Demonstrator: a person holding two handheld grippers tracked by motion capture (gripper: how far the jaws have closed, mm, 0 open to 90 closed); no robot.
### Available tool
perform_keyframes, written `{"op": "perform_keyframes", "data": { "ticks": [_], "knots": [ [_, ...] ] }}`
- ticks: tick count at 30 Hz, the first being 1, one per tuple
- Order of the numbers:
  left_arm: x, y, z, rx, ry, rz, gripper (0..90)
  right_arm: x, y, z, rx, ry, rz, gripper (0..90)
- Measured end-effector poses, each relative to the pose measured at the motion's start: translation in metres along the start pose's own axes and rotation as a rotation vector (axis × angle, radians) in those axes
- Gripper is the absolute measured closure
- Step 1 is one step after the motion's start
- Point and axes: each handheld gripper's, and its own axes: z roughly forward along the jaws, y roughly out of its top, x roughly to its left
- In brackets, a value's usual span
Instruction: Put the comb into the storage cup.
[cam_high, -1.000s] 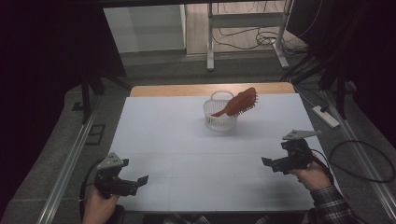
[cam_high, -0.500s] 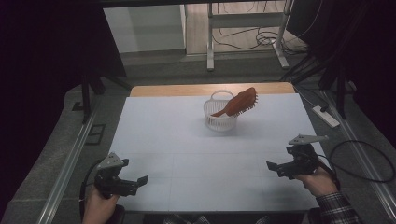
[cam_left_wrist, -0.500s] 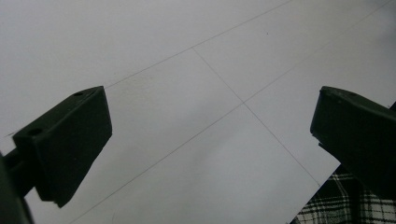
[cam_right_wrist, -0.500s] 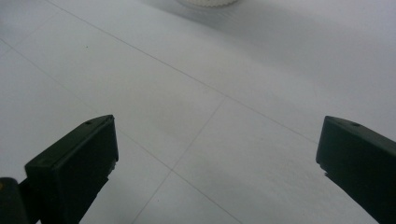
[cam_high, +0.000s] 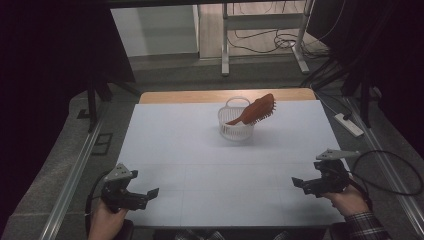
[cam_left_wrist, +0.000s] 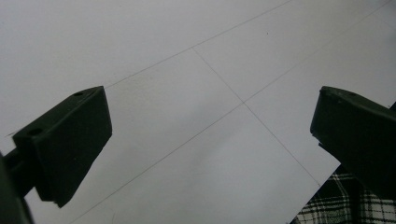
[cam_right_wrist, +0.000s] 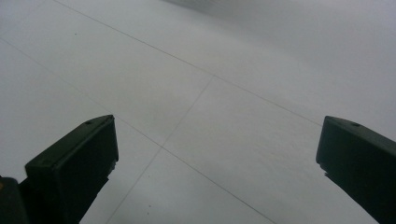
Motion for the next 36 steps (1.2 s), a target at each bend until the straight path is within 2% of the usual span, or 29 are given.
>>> {"op": "perform_keyframes", "data": {
  "ticks": [36],
  "knots": [
    [0.000, 0.000, 0.000, 0.001, 0.001, 0.001, 0.0, -0.001, -0.025, -0.024, 0.016, -0.070, 0.042, 0.0]
  ]
}}
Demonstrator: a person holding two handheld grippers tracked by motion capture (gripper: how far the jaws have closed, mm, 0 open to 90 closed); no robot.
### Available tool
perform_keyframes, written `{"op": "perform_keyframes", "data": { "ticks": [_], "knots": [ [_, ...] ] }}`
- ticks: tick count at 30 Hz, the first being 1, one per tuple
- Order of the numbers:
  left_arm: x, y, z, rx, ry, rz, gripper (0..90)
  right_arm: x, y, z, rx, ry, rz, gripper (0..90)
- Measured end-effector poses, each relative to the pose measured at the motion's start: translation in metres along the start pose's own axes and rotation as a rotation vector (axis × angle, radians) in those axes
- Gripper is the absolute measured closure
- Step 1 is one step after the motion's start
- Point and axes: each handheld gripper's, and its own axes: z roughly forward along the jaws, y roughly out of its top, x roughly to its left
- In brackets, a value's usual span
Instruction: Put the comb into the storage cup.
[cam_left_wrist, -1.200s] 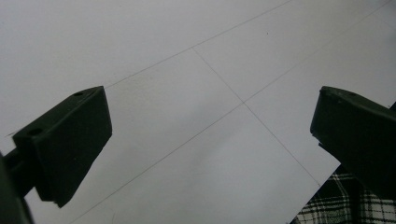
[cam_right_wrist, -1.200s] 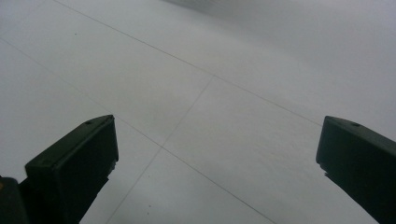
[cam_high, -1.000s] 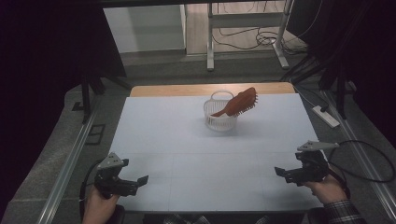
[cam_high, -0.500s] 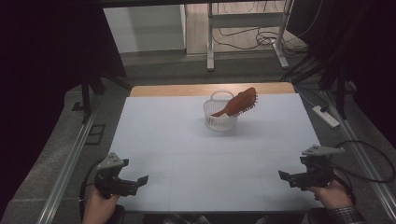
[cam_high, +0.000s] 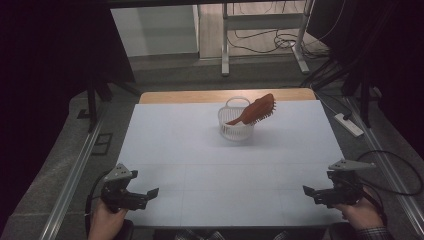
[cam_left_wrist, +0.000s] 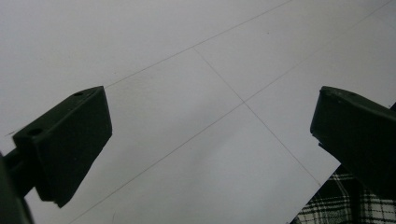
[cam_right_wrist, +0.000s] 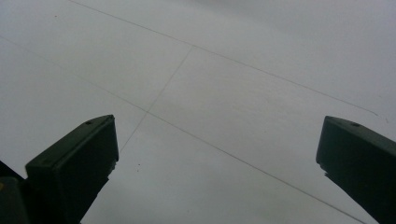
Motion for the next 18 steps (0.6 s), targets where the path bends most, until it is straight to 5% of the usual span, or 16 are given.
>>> {"op": "perform_keyframes", "data": {
  "ticks": [18],
  "knots": [
    [-0.0001, -0.0001, 0.0001, 0.003, 0.004, -0.001, 0.0, -0.0007, -0.0057, -0.0066, 0.042, -0.024, 0.008, 0.0]
  ]
}}
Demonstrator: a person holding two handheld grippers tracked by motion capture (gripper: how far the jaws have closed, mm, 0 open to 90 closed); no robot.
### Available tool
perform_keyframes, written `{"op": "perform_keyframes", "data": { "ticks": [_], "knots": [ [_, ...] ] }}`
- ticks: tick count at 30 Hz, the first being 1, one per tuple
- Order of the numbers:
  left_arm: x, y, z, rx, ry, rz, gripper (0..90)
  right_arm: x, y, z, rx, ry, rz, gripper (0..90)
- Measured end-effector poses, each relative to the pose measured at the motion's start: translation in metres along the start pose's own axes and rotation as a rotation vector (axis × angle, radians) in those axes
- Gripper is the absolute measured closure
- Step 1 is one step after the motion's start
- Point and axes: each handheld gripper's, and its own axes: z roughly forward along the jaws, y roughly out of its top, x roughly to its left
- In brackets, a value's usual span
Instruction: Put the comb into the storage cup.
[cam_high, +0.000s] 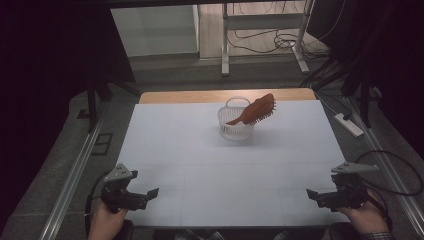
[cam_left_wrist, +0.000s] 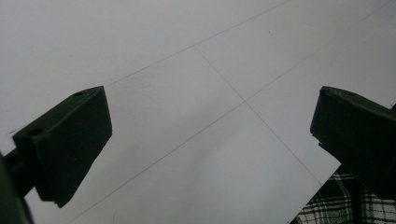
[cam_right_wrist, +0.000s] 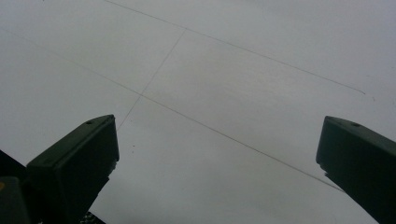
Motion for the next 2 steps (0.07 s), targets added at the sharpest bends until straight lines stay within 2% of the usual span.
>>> {"op": "perform_keyframes", "data": {
  "ticks": [2],
  "knots": [
    [0.0000, 0.0005, 0.0000, -0.004, -0.002, -0.003, 0.0, 0.0000, 0.0000, 0.0006, 0.002, -0.002, -0.003, 0.0]
  ]
}}
